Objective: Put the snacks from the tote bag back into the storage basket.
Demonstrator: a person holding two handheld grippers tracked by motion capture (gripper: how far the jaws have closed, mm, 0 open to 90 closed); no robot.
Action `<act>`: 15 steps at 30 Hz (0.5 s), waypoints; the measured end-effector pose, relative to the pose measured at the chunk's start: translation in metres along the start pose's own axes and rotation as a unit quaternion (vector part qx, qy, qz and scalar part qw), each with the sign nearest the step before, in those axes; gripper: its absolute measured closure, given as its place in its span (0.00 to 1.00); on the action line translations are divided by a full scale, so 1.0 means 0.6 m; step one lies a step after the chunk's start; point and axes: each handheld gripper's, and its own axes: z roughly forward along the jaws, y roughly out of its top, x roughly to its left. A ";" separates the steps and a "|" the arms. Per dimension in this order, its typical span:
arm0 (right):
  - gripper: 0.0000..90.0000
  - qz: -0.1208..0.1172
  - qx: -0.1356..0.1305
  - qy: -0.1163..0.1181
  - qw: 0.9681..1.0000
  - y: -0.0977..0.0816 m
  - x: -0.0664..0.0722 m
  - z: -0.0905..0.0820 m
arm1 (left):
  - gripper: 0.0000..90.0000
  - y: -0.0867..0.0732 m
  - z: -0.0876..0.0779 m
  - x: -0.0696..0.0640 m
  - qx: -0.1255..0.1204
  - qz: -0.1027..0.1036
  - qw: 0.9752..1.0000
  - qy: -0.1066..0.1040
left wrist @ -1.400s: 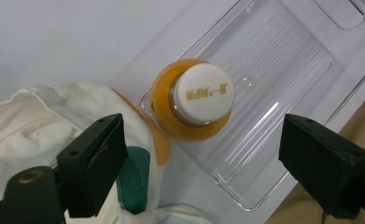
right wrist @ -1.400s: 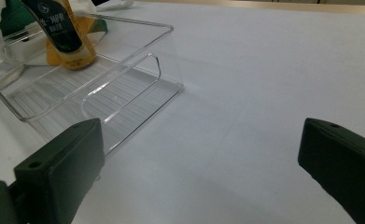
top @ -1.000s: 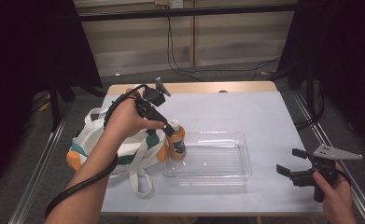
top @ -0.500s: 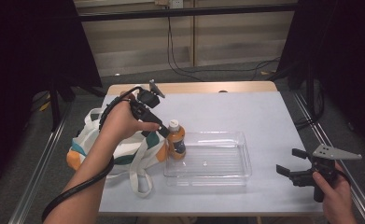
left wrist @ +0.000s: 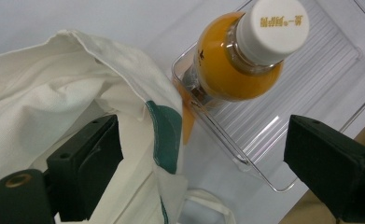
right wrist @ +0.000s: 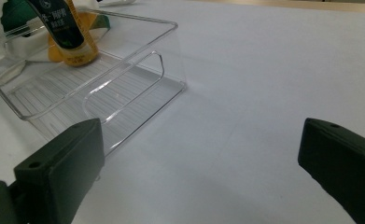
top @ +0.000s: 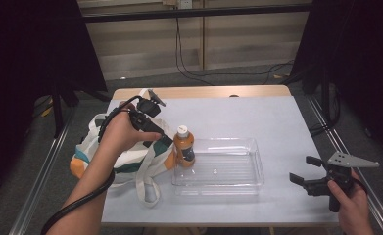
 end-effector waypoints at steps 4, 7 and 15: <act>0.00 0.000 0.000 0.001 1.000 0.000 0.001 0.000 | 0.13 -0.007 0.000 0.000 -0.005 -0.007 1.000 -0.002; 0.00 -0.001 0.001 0.001 1.000 0.000 0.001 0.000 | 0.13 -0.013 0.000 0.002 -0.009 -0.003 1.000 -0.003; 0.00 0.000 0.003 0.002 1.000 -0.001 0.001 0.001 | 0.12 -0.024 0.001 0.005 -0.024 -0.008 1.000 -0.002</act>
